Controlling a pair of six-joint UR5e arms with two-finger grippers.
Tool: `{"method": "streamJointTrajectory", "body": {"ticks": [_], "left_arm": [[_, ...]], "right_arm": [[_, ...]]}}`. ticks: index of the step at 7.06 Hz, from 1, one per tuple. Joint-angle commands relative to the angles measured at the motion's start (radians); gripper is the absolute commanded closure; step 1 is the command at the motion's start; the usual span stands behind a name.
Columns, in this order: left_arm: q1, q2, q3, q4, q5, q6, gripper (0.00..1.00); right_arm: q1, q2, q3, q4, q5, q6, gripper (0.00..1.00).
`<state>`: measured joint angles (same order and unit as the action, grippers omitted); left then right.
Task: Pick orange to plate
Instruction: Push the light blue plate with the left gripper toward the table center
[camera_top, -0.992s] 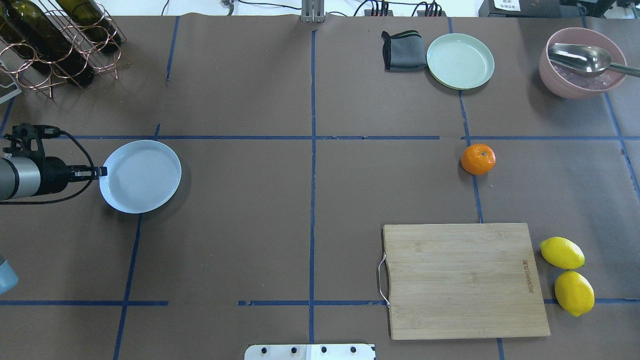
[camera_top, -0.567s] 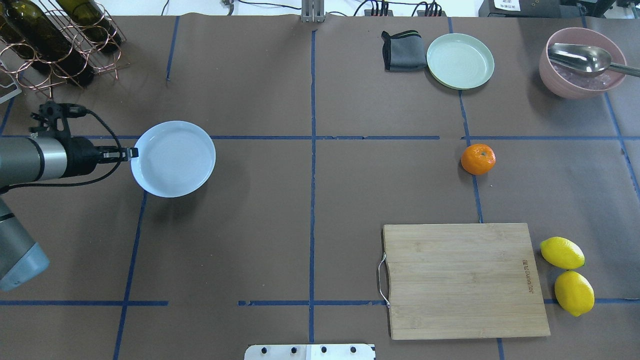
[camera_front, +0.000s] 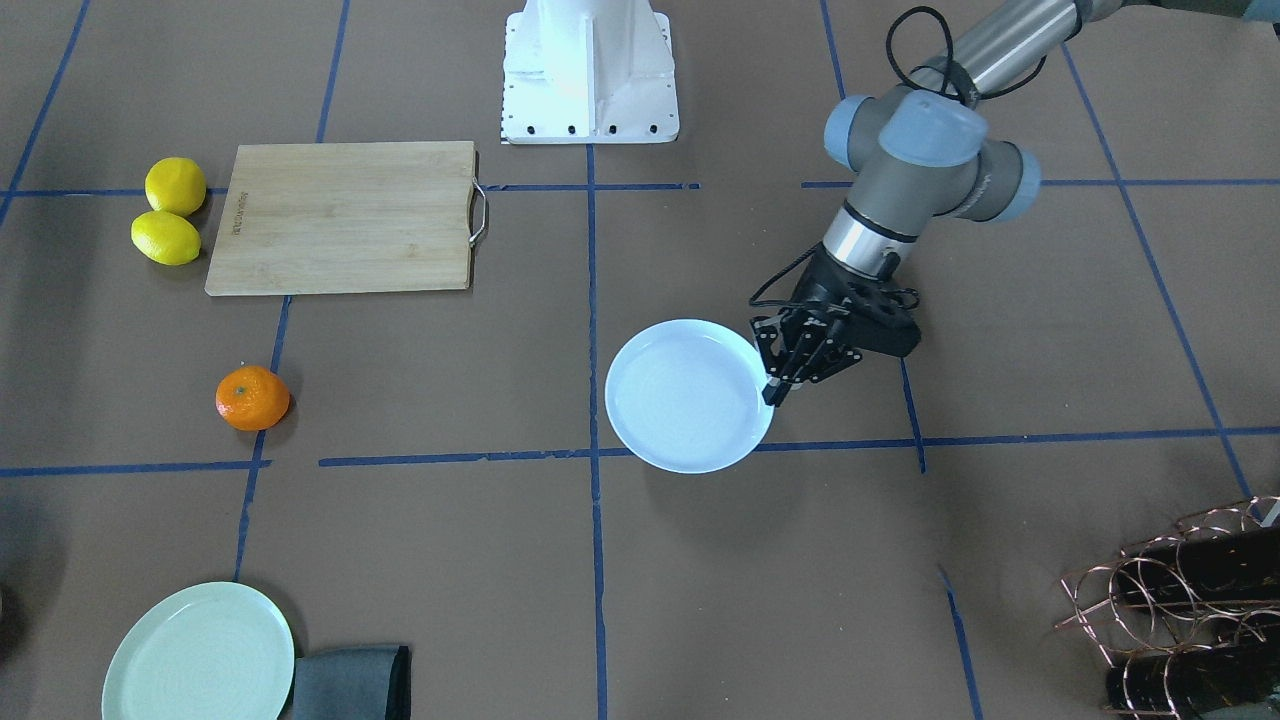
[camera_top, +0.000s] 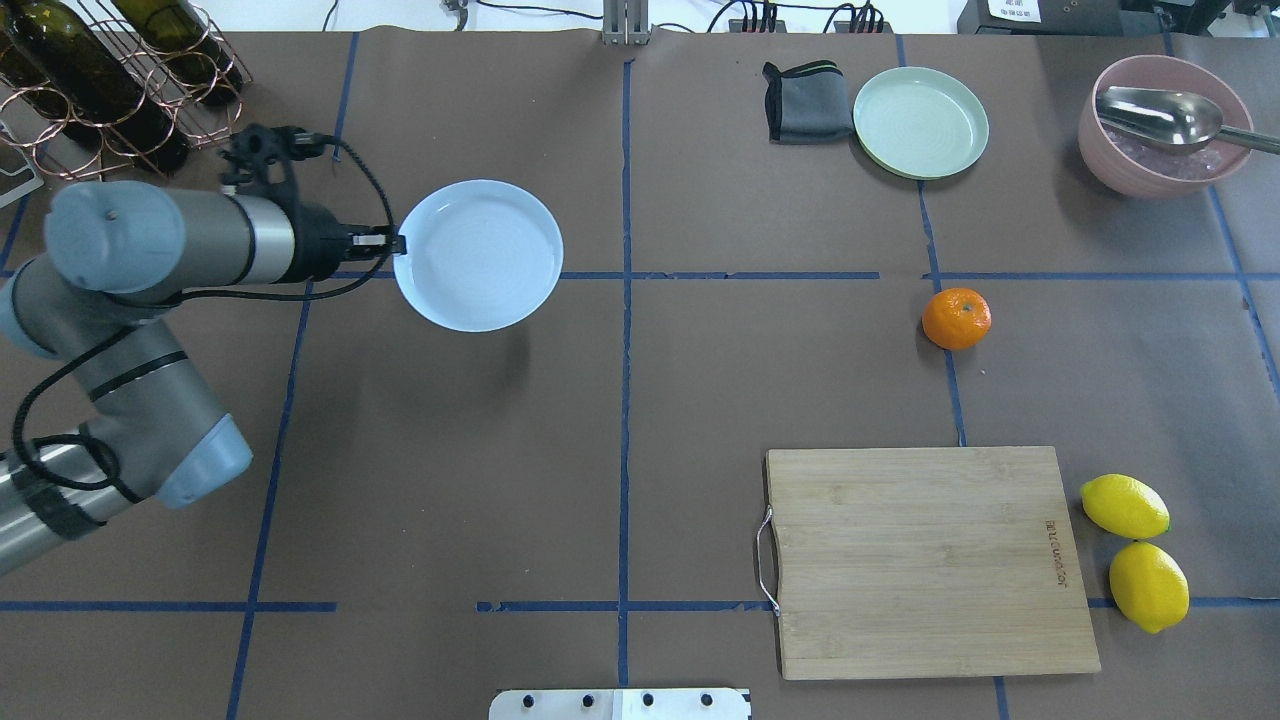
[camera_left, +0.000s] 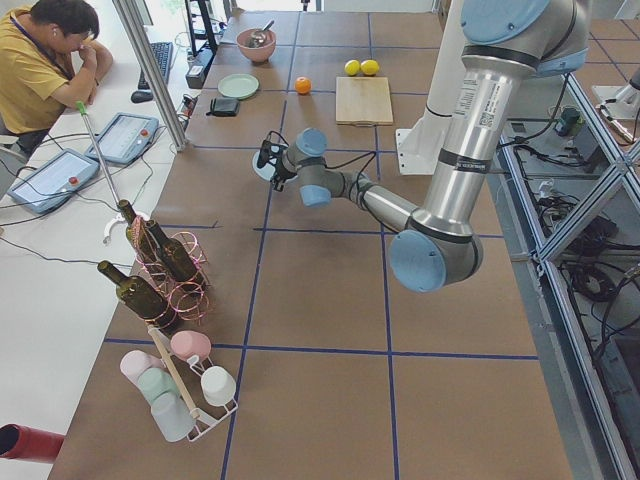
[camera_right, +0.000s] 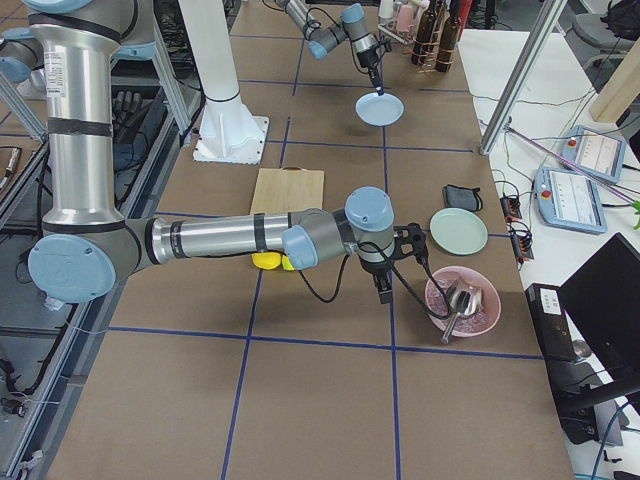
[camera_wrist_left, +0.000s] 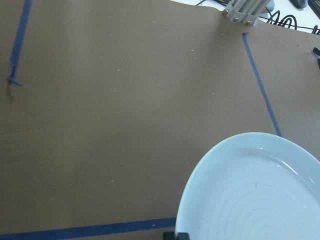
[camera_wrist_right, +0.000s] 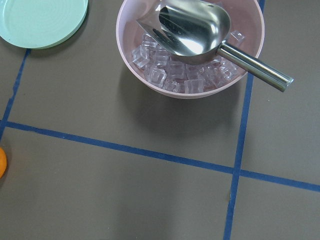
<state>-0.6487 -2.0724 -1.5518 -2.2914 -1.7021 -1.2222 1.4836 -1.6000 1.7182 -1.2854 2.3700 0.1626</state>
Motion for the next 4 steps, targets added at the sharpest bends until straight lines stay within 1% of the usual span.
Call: {"method": "streamJointTrajectory", "body": {"ticks": [1, 2, 4], "left_arm": [[0.101, -0.106, 0.100, 0.021, 0.070, -0.045, 1.00], [0.121, -0.103, 0.119, 0.018, 0.070, -0.043, 1.00], [0.121, -0.104, 0.121, 0.018, 0.070, -0.037, 1.00]], "right_arm": [[0.000, 0.000, -0.005, 0.000, 0.000, 0.000, 0.00], [0.000, 0.002, -0.005, 0.000, 0.000, 0.000, 0.00], [0.001, 0.002, -0.006, 0.000, 0.000, 0.000, 0.00]]}}
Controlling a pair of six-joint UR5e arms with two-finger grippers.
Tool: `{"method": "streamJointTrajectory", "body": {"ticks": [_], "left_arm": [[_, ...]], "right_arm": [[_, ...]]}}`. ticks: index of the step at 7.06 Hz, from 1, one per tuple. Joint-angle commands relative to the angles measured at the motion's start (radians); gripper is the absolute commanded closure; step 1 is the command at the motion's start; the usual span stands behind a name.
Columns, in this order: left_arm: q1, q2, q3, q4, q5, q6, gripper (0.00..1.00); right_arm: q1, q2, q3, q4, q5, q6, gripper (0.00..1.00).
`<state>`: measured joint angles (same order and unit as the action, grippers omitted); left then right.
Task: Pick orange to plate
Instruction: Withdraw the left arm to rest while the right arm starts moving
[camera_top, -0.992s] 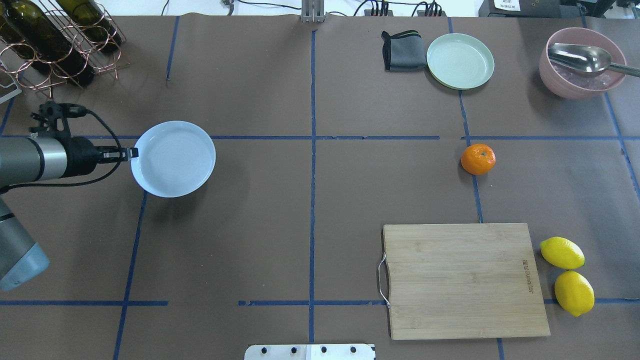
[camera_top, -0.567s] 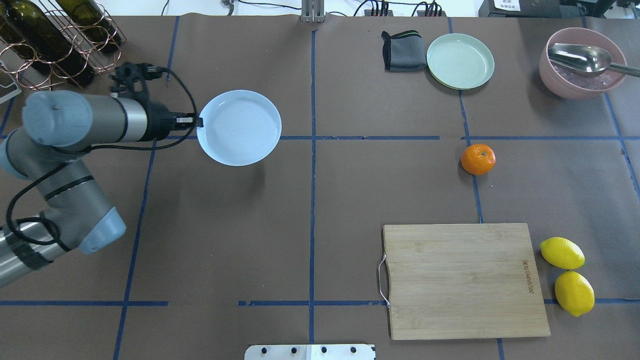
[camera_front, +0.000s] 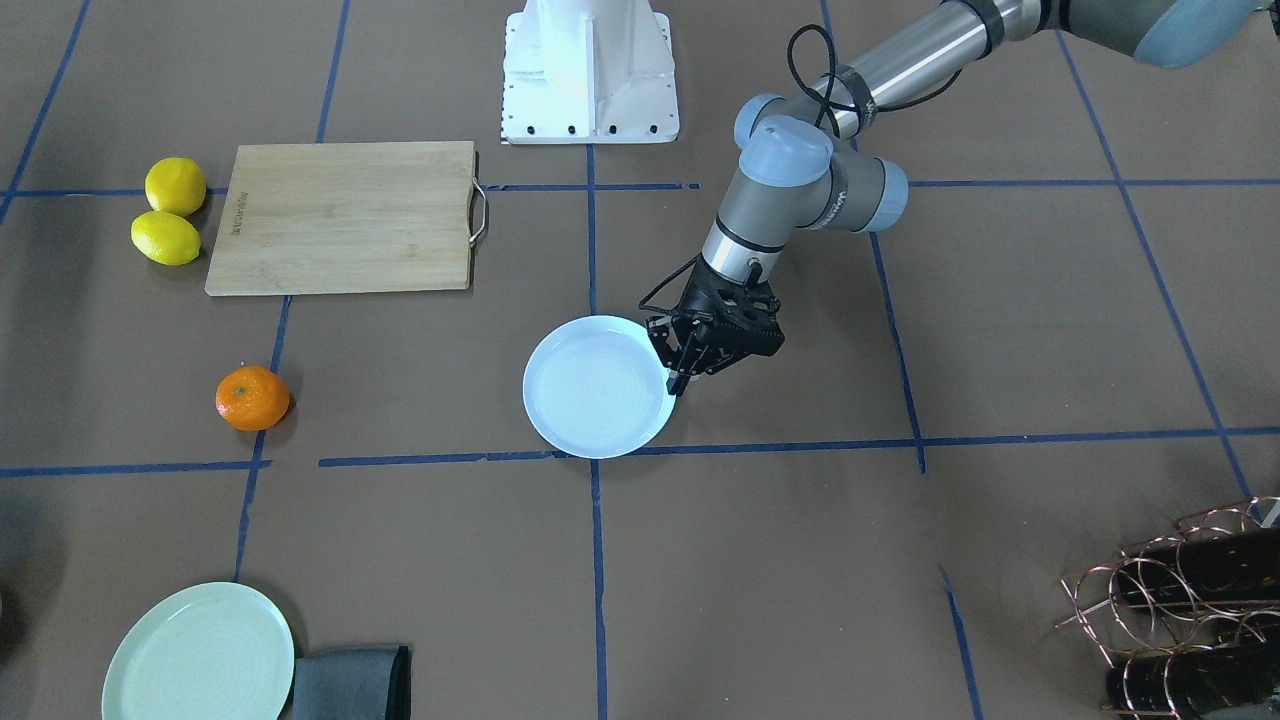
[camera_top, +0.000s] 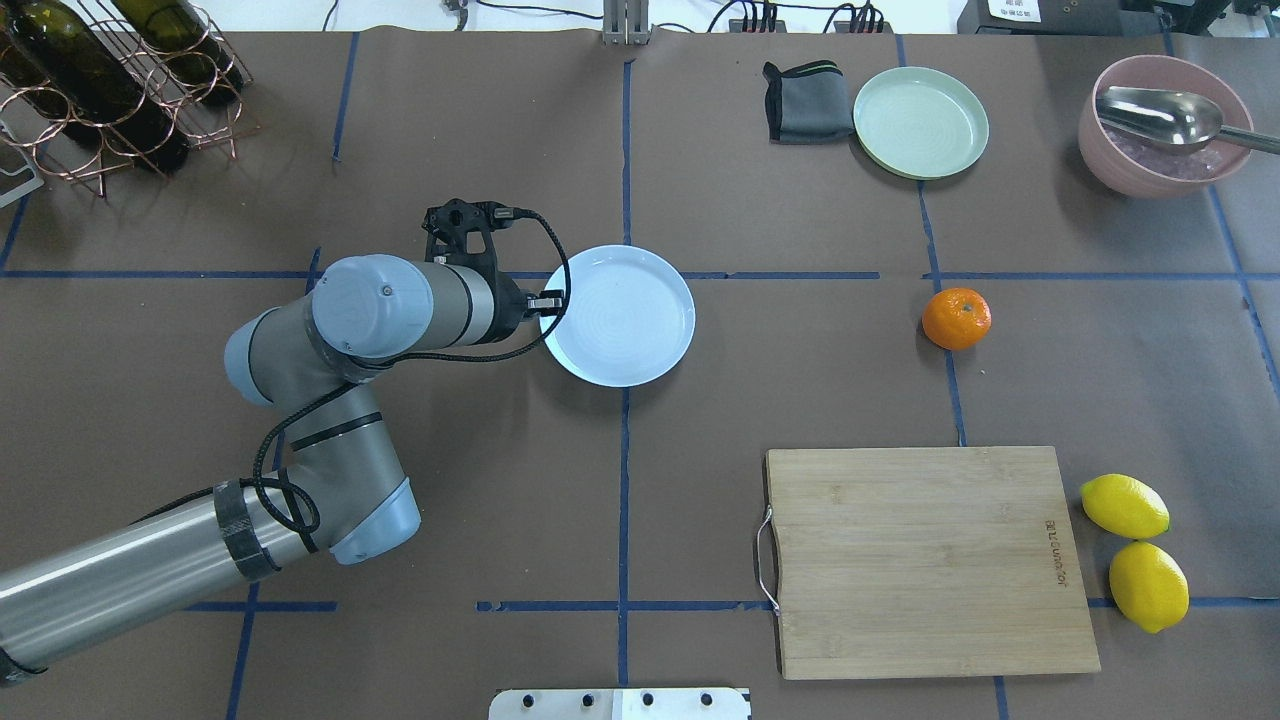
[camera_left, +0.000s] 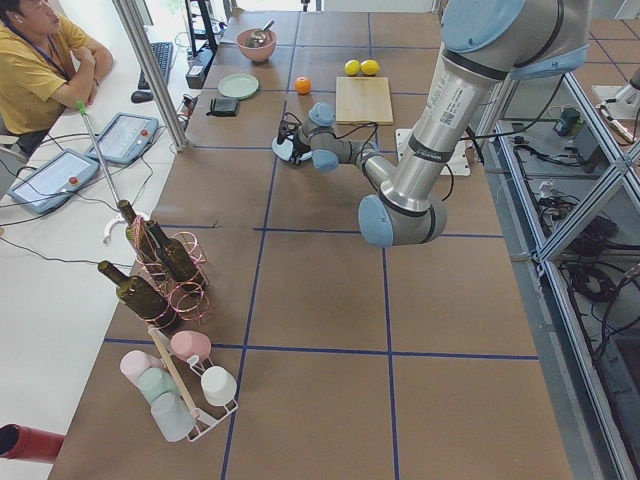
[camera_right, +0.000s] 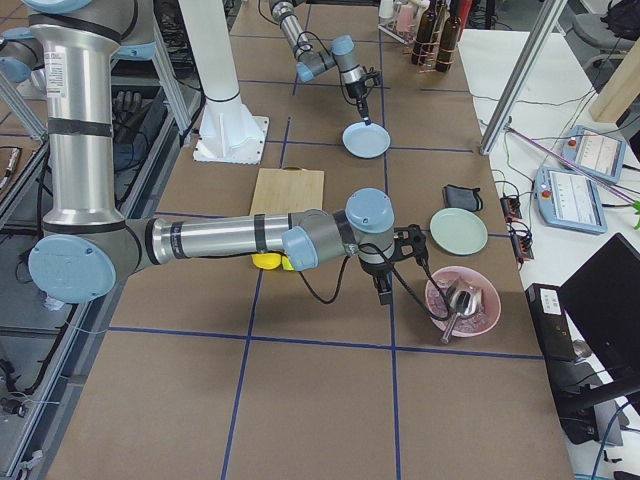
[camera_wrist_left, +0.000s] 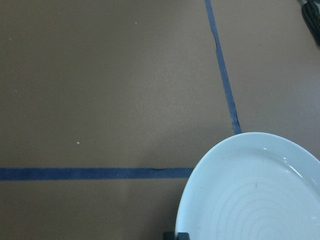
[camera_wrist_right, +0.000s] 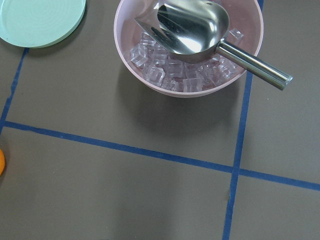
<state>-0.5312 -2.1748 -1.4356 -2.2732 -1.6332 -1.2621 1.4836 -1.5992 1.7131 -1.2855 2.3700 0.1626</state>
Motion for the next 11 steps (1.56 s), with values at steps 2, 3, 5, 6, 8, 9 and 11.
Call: {"method": "streamJointTrajectory", "body": {"ticks": [2, 3, 5, 6, 8, 9, 11], "left_arm": [[0.005, 0.000, 0.004, -0.003, 0.001, 0.006, 0.01], [0.002, 0.007, -0.011, 0.004, -0.005, 0.009, 0.00], [-0.074, 0.050, -0.096, 0.083, -0.078, 0.185, 0.00], [-0.152, 0.119, -0.209, 0.190, -0.176, 0.311, 0.00], [-0.331, 0.253, -0.371, 0.339, -0.305, 0.604, 0.00], [-0.445, 0.316, -0.396, 0.403, -0.351, 0.814, 0.00], [-0.694, 0.421, -0.332, 0.420, -0.521, 1.161, 0.00]], "right_arm": [[0.001, -0.001, -0.001, -0.002, 0.000, 0.000, 0.00], [0.000, 0.001, 0.003, 0.000, 0.000, -0.002, 0.00], [0.000, 0.004, 0.013, 0.003, 0.000, 0.000, 0.00], [-0.003, 0.005, 0.022, 0.003, 0.000, 0.001, 0.00], [-0.043, 0.010, 0.065, 0.003, 0.000, 0.011, 0.00], [-0.061, 0.009, 0.068, 0.005, -0.002, 0.020, 0.00], [-0.103, 0.012, 0.074, 0.005, -0.006, 0.021, 0.00]]}}
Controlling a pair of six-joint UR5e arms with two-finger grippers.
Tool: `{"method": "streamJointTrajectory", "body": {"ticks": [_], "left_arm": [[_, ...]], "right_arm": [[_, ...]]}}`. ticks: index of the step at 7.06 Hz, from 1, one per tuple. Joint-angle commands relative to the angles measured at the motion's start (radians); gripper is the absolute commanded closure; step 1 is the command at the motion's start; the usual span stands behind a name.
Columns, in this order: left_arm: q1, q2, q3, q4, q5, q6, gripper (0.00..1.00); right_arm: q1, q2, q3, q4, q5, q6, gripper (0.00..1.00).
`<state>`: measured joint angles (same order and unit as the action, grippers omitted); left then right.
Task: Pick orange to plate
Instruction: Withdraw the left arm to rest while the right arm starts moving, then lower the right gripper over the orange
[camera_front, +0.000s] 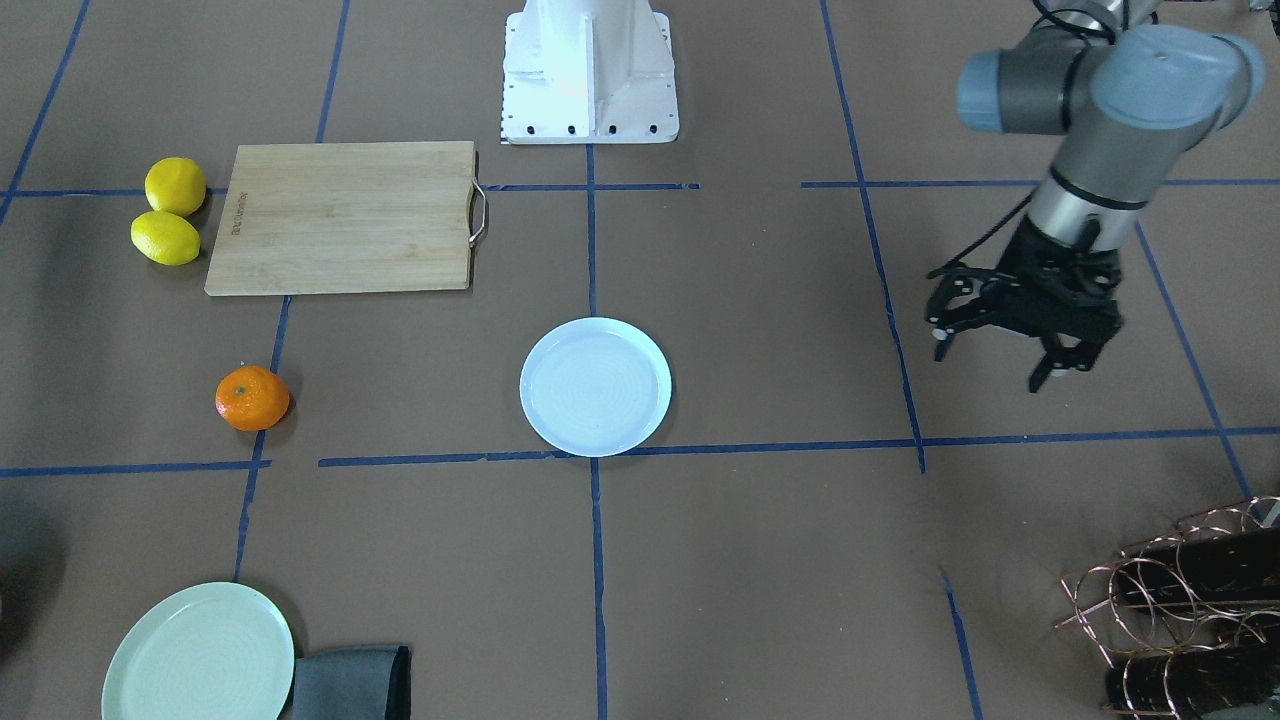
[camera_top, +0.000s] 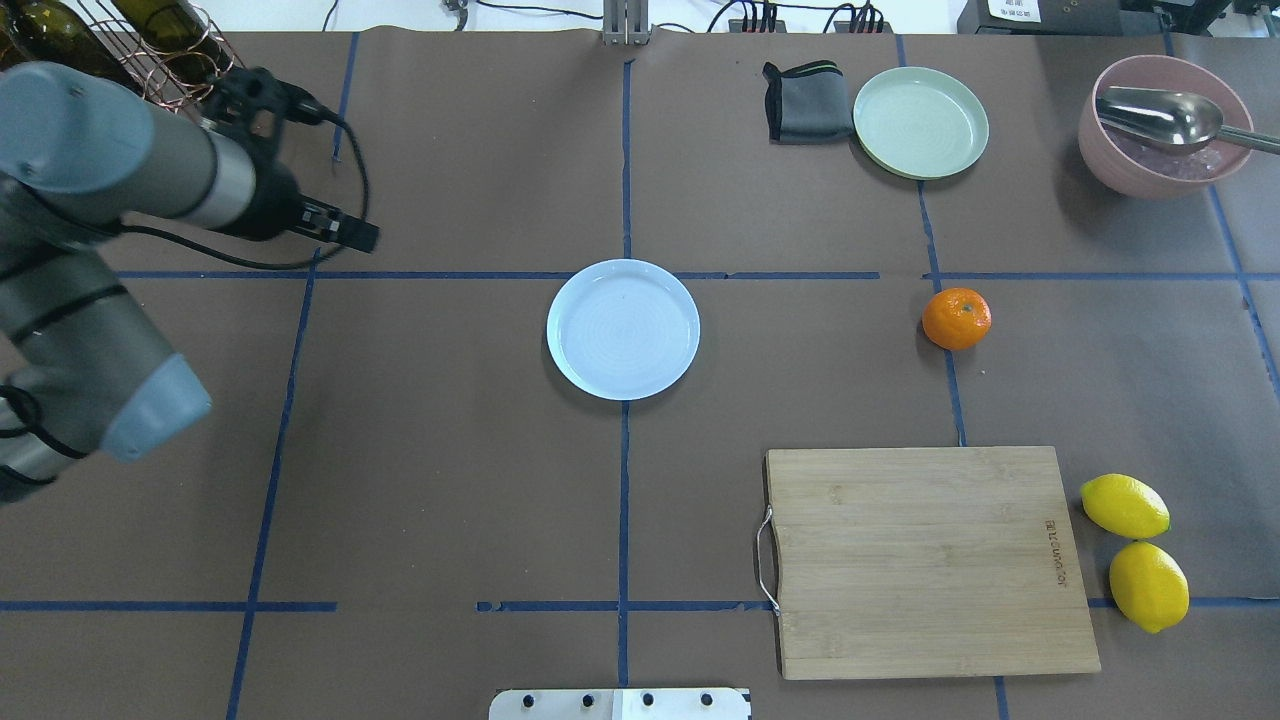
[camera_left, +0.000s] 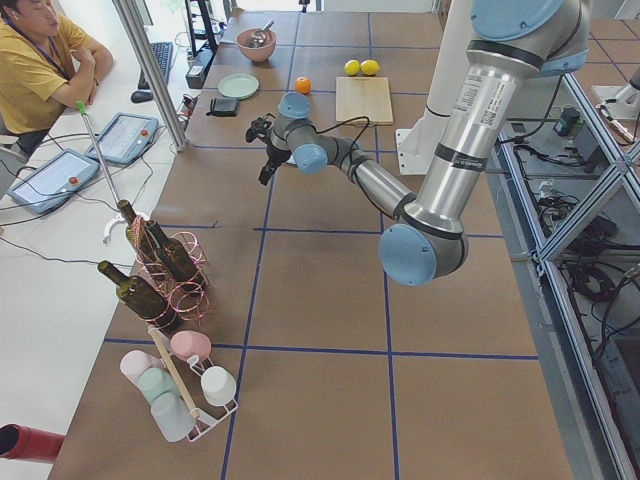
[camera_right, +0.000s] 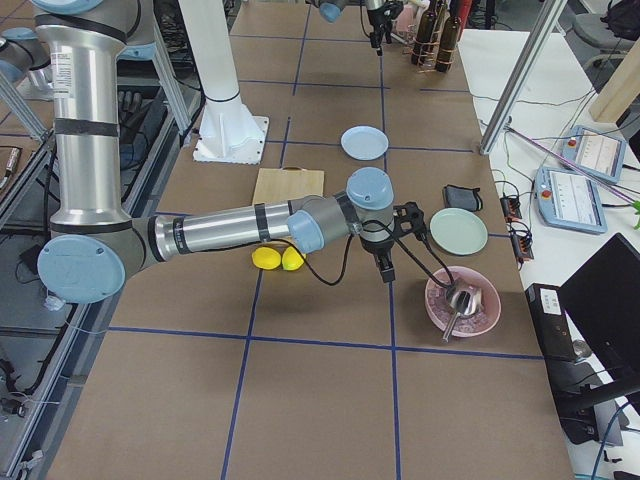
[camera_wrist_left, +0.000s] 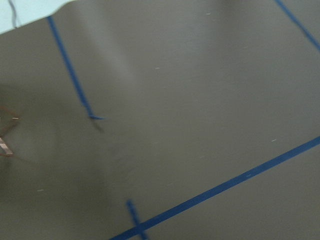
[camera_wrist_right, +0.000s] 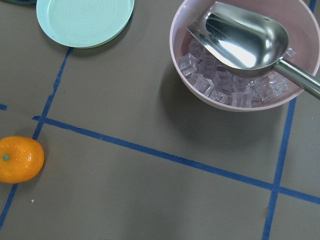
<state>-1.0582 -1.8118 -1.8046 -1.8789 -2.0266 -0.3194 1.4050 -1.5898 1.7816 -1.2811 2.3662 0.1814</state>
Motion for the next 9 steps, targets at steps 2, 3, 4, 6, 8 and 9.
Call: {"method": "streamJointTrajectory", "body": {"ticks": [2, 3, 4, 6, 8, 9], "left_arm": [[-0.334, 0.138, 0.150, 0.114, -0.305, 0.425, 0.00], [-0.388, 0.141, 0.177, 0.207, -0.308, 0.428, 0.00], [-0.422, 0.229, 0.185, 0.213, -0.304, 0.422, 0.00], [-0.476, 0.275, 0.176, 0.225, -0.305, 0.418, 0.00], [-0.474, 0.279, 0.183, 0.224, -0.307, 0.416, 0.00], [-0.473, 0.279, 0.179, 0.222, -0.307, 0.416, 0.00]], "right_arm": [[-0.085, 0.049, 0.022, -0.003, -0.007, 0.007, 0.00], [-0.093, 0.103, 0.022, -0.006, -0.025, 0.007, 0.00], [-0.131, 0.125, 0.021, -0.006, -0.031, 0.009, 0.00], [-0.210, 0.165, 0.022, -0.017, -0.035, 0.050, 0.00], [-0.384, 0.239, 0.018, -0.004, -0.171, 0.342, 0.00], [-0.479, 0.269, 0.009, -0.003, -0.280, 0.431, 0.00]]}}
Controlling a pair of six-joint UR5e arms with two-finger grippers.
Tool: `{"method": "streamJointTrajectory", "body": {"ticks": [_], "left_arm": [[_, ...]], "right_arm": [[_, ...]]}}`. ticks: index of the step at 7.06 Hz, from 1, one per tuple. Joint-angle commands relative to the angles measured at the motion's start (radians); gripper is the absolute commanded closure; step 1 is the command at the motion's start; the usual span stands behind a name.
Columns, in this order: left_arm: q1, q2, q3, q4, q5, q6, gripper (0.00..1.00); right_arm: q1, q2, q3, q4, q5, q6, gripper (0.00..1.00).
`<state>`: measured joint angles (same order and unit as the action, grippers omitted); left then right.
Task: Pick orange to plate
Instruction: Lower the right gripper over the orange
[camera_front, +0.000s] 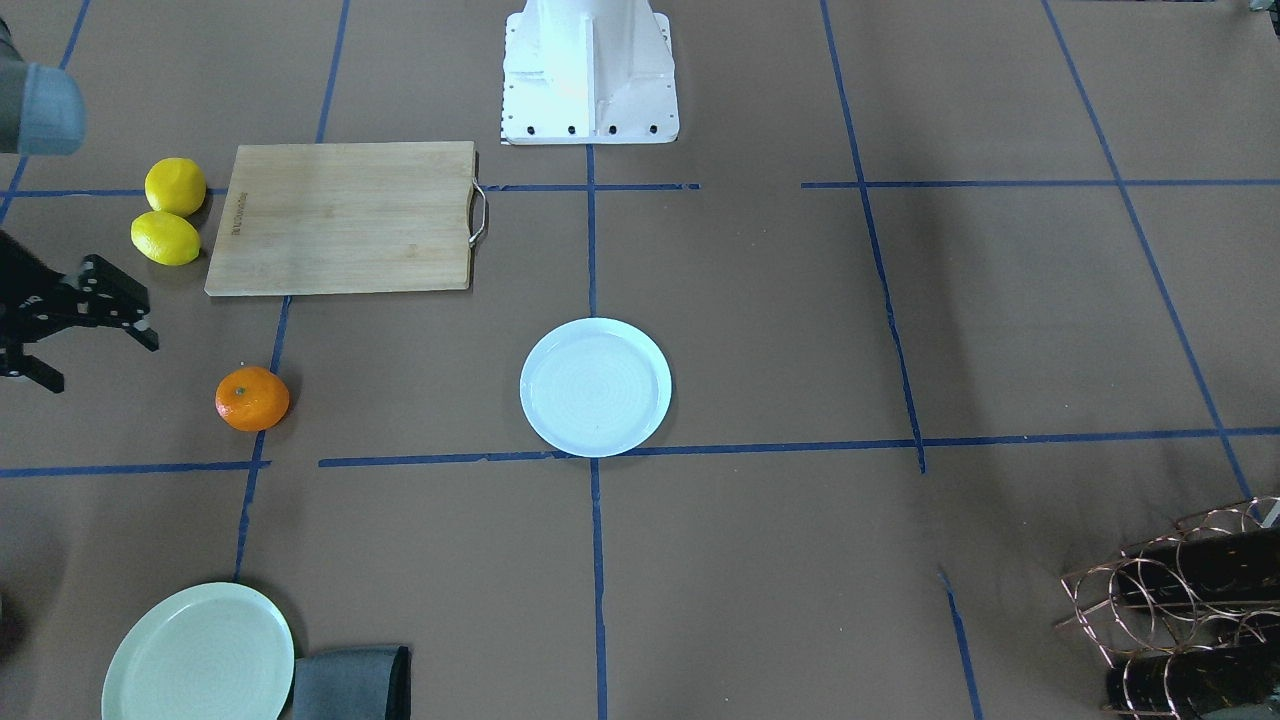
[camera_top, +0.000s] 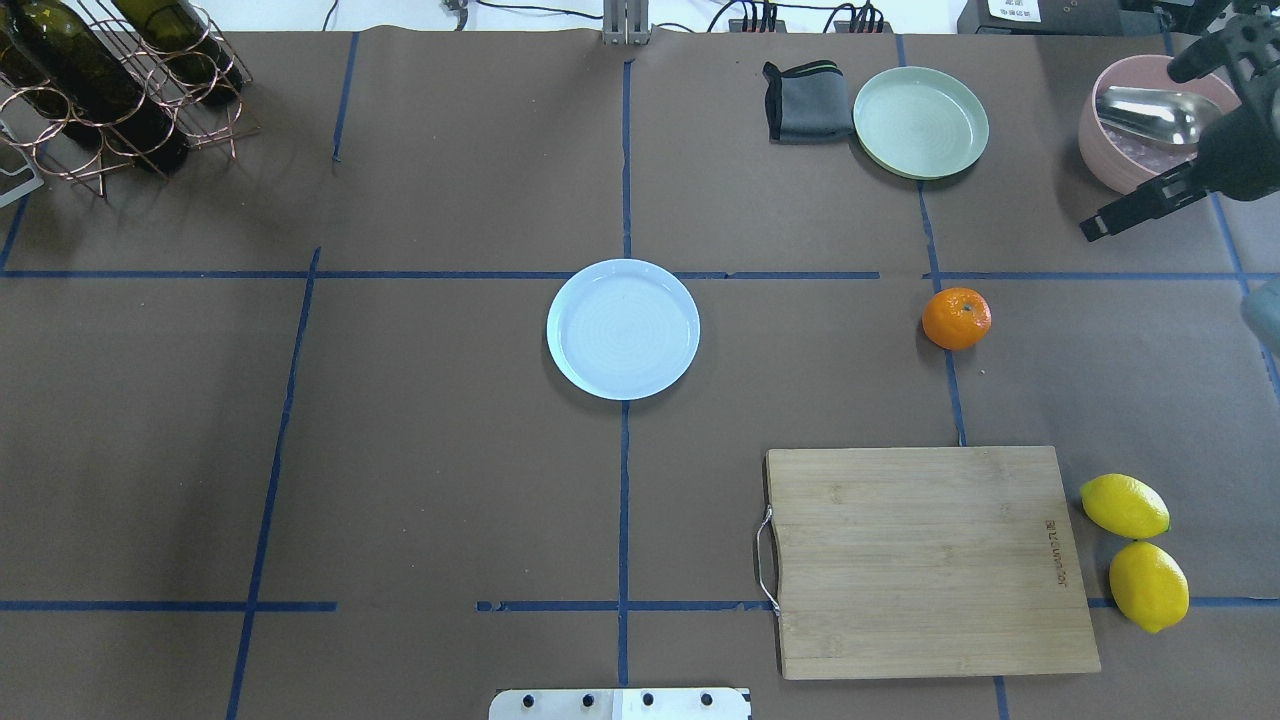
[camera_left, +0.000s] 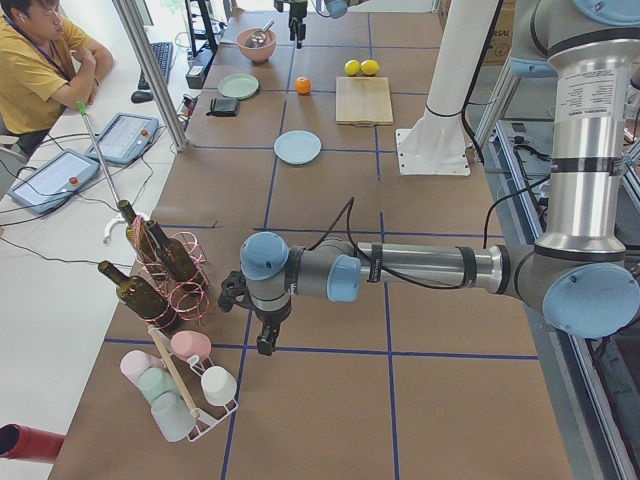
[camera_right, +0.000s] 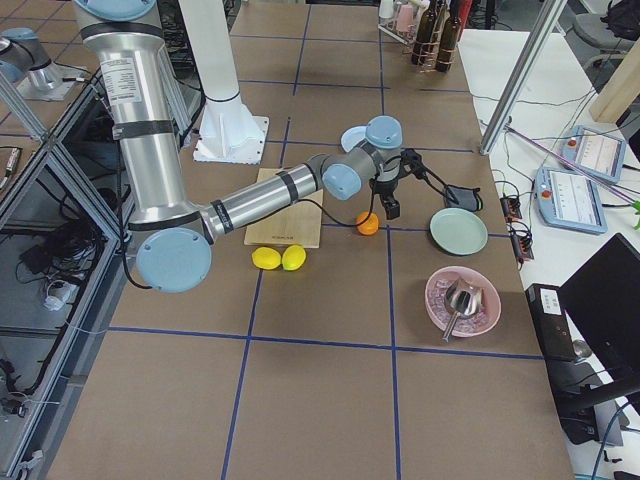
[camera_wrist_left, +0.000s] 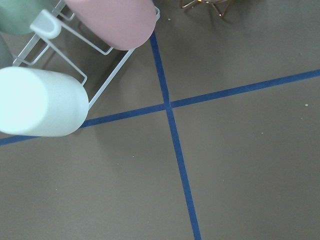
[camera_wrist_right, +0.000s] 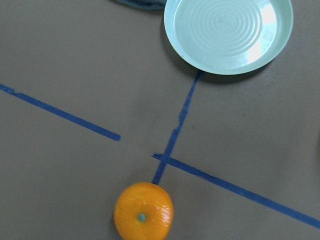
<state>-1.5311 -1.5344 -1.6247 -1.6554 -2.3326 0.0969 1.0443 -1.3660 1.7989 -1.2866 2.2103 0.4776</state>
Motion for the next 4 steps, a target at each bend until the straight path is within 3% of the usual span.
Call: {"method": "streamJointTrajectory", "body": {"ticks": [1, 4], "left_arm": [[-0.001, 0.002, -0.009, 0.000, -0.002, 0.000, 0.00], [-0.001, 0.002, -0.026, -0.001, -0.004, 0.000, 0.00]], "right_arm": [[-0.153, 0.048, -0.024, 0.003, -0.203, 0.157, 0.00], [-0.210, 0.044, -0.076, 0.004, -0.276, 0.162, 0.00]]}}
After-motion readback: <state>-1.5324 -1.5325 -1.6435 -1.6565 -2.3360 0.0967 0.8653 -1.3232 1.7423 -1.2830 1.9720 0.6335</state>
